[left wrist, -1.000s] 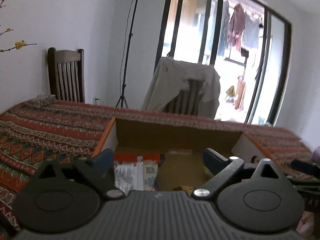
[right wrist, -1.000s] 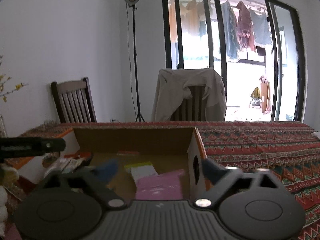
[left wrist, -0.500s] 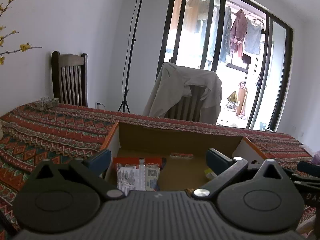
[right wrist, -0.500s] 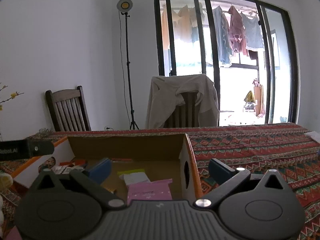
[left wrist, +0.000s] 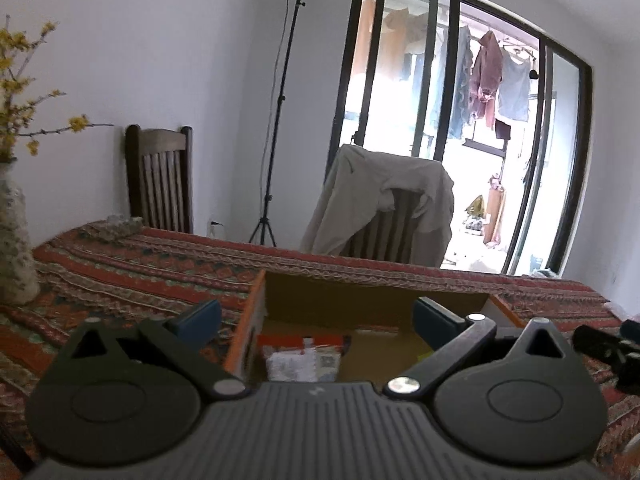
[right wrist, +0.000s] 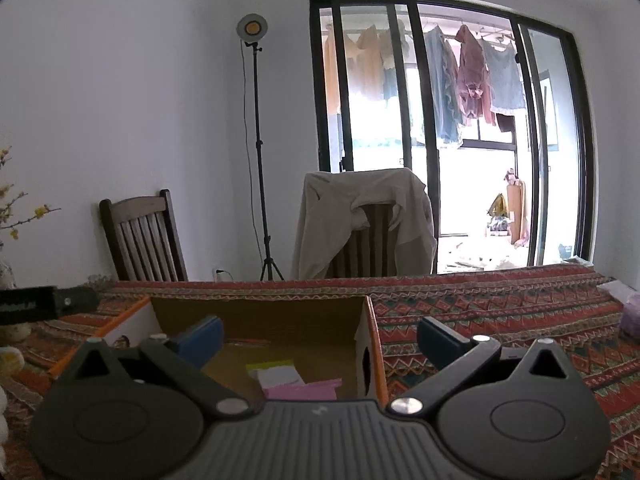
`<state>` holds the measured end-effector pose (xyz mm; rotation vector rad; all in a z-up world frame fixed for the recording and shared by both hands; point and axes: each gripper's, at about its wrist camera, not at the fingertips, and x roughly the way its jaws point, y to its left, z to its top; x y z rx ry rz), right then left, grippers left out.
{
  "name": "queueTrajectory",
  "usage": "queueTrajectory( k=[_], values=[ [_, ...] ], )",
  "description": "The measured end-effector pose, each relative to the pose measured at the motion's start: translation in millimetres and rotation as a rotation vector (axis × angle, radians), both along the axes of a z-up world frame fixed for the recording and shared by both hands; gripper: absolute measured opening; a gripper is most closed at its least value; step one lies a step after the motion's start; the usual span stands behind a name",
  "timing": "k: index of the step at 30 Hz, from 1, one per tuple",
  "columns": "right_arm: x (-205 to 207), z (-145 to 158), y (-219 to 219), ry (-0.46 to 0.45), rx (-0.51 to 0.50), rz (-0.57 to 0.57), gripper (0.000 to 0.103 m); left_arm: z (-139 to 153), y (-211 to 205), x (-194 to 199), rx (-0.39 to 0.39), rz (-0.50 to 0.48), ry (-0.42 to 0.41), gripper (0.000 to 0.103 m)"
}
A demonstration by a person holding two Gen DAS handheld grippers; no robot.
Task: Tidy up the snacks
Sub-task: 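Move back to the pile and grasp another pink packet with the right gripper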
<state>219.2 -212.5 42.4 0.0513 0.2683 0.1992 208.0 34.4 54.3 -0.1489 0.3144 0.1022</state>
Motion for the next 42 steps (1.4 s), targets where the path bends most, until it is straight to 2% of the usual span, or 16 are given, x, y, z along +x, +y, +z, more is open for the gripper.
queueTrajectory(
  k=[10, 14, 19, 25, 29, 34, 42],
  values=[
    [-37, -13, -13, 0.077, -0.023, -0.016, 0.103, -6, 20, -51, 0.014, 0.001, 0.038, 0.103],
    [-57, -22, -17, 0.096, -0.054, -0.02, 0.103, -14, 25, -70, -0.003, -0.004, 0.053, 0.103],
    [-81, -34, -26, 0.122, -0.074, -0.032, 0.103, -35, 28, -84, -0.045, -0.032, 0.111, 0.103],
    [-101, -49, -31, 0.148, -0.1, -0.046, 0.103, -58, 31, -88, -0.068, -0.015, 0.132, 0.103],
    [-106, -57, -34, 0.169, -0.101, -0.053, 0.103, -66, 33, -89, -0.064, -0.002, 0.145, 0.103],
    [-108, -63, -42, 0.188, -0.086, -0.065, 0.103, -64, 34, -95, -0.065, 0.009, 0.111, 0.103],
    [-91, -68, -51, 0.23, -0.062, -0.087, 0.103, -64, 35, -93, -0.078, -0.003, 0.117, 0.103]
  ],
)
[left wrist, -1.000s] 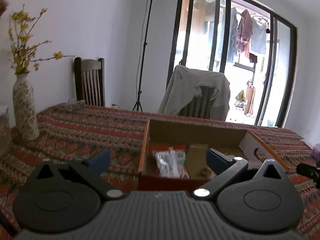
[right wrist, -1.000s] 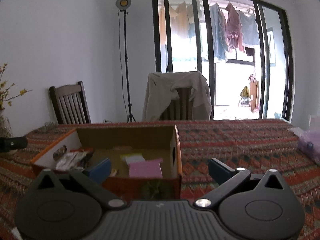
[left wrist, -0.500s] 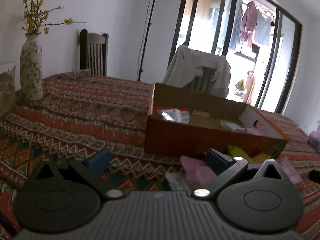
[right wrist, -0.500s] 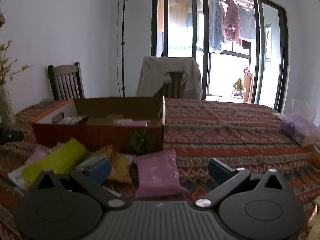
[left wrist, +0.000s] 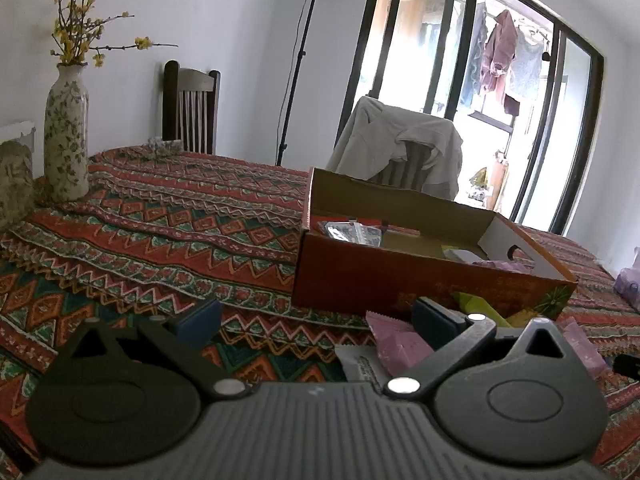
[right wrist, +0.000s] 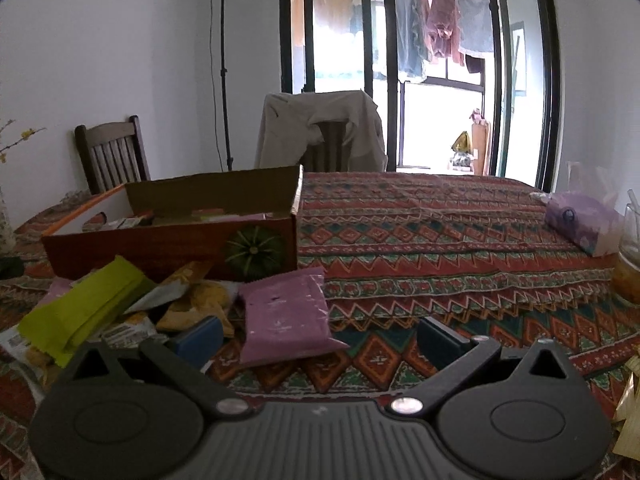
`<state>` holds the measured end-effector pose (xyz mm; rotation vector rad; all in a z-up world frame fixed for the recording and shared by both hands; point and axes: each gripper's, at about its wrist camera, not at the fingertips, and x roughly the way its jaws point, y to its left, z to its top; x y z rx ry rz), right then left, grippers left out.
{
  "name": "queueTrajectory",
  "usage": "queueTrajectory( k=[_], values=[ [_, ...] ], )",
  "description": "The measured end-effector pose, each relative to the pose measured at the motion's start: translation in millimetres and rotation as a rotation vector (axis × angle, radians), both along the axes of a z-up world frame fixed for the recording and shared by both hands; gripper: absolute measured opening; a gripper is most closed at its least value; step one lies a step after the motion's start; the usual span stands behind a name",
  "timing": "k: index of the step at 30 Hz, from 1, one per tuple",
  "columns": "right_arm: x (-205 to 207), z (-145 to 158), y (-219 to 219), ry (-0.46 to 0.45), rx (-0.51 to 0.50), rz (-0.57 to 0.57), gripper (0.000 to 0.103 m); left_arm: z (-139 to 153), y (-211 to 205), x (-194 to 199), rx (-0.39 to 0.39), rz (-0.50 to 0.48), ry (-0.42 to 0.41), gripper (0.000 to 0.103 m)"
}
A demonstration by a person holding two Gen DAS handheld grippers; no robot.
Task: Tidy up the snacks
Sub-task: 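Move back to the pile and grasp another pink packet with the right gripper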
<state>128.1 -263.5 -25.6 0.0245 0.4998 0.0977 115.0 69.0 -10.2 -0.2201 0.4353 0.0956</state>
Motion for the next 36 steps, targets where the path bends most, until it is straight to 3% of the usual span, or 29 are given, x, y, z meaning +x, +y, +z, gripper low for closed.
queueTrajectory(
  k=[17, 20, 22, 24, 36],
  values=[
    [85, -24, 26, 0.202, -0.099, 0.053, 0.102, -3, 4, 2, -0.022, 0.006, 0.011, 0.103],
    [85, -26, 25, 0.185, -0.049, 0.084, 0.092, -4, 4, 2, -0.022, 0.006, 0.017, 0.103],
    [81, -25, 28, 0.168, -0.046, 0.101, 0.08, -3, 3, 2, -0.02, 0.006, 0.019, 0.103],
    [77, -24, 29, 0.152, -0.045, 0.109, 0.06, -4, 3, 2, -0.02, 0.008, 0.02, 0.103],
    [31, -12, 14, -0.008, -0.006, 0.043, 0.059, -6, 4, 5, -0.02, 0.029, 0.045, 0.103]
  ],
)
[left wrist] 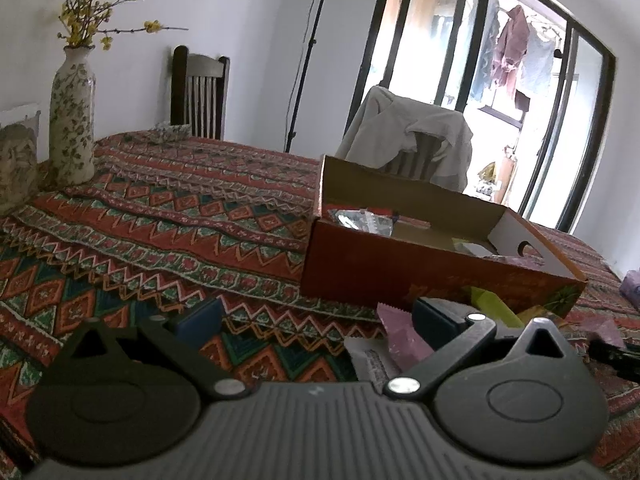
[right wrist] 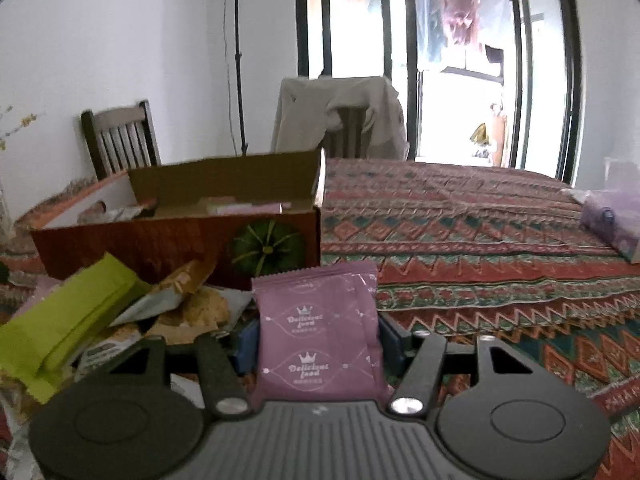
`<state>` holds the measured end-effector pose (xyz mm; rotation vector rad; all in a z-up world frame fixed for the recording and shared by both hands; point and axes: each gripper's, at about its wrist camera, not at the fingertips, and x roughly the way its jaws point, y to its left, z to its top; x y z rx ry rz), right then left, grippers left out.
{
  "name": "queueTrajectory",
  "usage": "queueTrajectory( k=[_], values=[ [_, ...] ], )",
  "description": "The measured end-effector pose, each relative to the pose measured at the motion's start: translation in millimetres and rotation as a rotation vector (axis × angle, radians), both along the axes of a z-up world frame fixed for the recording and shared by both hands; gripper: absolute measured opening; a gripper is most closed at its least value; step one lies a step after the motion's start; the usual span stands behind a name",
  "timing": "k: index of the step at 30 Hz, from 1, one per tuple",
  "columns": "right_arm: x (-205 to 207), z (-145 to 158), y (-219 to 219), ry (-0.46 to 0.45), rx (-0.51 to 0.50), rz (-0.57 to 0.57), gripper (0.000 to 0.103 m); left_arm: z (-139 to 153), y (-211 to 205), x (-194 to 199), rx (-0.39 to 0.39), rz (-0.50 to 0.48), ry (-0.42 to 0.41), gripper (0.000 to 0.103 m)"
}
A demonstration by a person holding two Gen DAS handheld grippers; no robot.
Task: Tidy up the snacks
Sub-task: 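Move back to the pile and grasp another pink packet with the right gripper, then grasp a second pink packet with the left gripper while the right gripper holds its pink packet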
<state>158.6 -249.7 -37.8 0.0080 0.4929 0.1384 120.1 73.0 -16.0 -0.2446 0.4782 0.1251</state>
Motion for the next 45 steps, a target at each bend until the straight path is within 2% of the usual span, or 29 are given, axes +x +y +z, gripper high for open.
queueTrajectory(
  k=[3, 6, 13, 16, 21, 27, 29, 31, 33, 45],
  values=[
    [-7, 3, 3, -0.041, -0.02, -0.003, 0.059, 2, 0, 0, -0.004, 0.025, 0.028, 0.103],
    [-6, 4, 3, -0.042, -0.024, 0.007, 0.059, 6, -3, -6, -0.007, 0.014, 0.021, 0.103],
    [-9, 3, 0, -0.05, -0.006, 0.004, 0.059, 11, -32, 2, 0.061, -0.042, 0.055, 0.103],
    [-10, 3, 0, -0.053, 0.002, 0.002, 0.059, 12, -53, 9, 0.112, -0.097, 0.082, 0.103],
    [-10, 4, -4, -0.053, 0.022, 0.006, 0.059, 9, -90, 20, 0.224, -0.121, 0.138, 0.103],
    [-10, 3, -8, -0.051, 0.054, 0.015, 0.059, -4, -113, 33, 0.293, -0.08, 0.197, 0.101],
    [-10, 4, -9, -0.05, 0.06, 0.02, 0.059, -6, -114, 37, 0.292, -0.064, 0.211, 0.096],
    [-10, 4, -10, -0.049, 0.068, 0.024, 0.059, -8, -111, 38, 0.267, -0.078, 0.222, 0.077],
    [-10, 3, -10, -0.048, 0.075, 0.027, 0.059, -8, -108, 36, 0.237, -0.098, 0.225, 0.068],
    [-12, 4, -9, -0.055, 0.08, 0.045, 0.059, -5, -73, 8, 0.169, -0.086, 0.202, 0.063]
  ],
)
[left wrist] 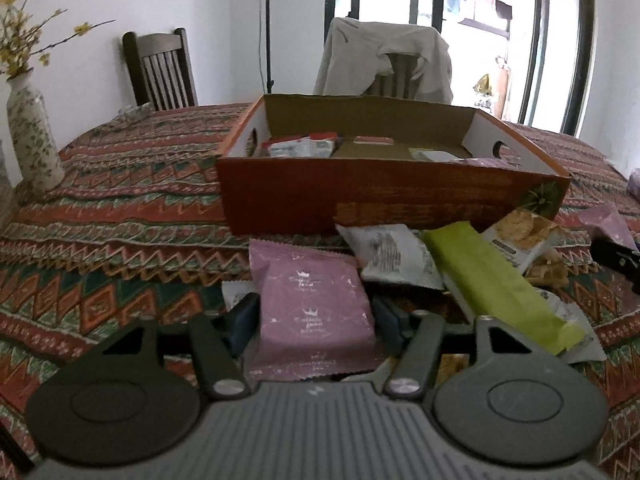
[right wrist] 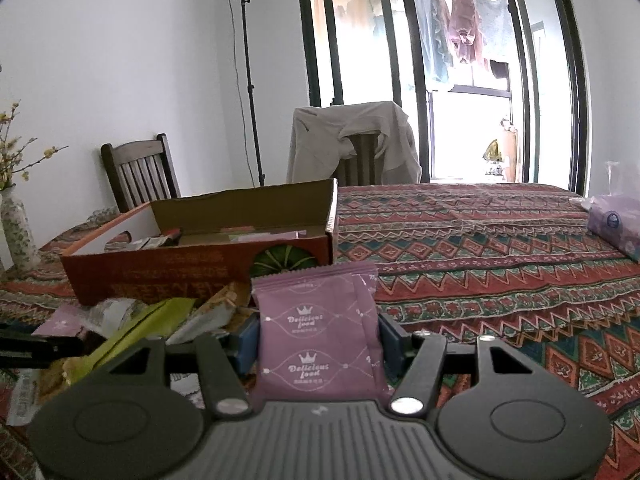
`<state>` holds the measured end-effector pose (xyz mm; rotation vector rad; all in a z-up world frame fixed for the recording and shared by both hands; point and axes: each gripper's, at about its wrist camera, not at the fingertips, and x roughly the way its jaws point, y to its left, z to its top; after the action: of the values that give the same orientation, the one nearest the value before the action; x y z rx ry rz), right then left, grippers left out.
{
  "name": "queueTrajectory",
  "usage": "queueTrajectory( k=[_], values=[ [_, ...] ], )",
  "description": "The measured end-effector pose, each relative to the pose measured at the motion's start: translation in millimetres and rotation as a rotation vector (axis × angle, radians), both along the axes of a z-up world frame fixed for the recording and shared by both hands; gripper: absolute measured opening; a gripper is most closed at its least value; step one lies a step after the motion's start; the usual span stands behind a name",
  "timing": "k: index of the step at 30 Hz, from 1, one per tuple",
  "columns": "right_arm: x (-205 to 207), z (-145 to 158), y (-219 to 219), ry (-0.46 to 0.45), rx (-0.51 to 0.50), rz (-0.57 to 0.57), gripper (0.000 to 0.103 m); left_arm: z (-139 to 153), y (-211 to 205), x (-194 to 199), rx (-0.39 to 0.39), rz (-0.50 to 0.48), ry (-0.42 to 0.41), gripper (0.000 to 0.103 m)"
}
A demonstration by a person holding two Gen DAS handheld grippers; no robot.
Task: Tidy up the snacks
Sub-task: 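Grasp a second pink packet with the left gripper while the right gripper holds its pink packet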
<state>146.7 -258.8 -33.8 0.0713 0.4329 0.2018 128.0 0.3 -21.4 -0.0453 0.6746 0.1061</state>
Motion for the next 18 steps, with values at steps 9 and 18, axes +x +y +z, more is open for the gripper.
queueTrajectory(
  k=[9, 18],
  values=[
    [0, -1, 0, 0.006, -0.003, 0.0, 0.059, -2, 5, -4, 0.022, 0.012, 0.003, 0.076],
    [3, -1, 0, 0.014, -0.003, -0.001, 0.059, -5, 3, -5, 0.042, 0.031, -0.037, 0.062]
  ],
)
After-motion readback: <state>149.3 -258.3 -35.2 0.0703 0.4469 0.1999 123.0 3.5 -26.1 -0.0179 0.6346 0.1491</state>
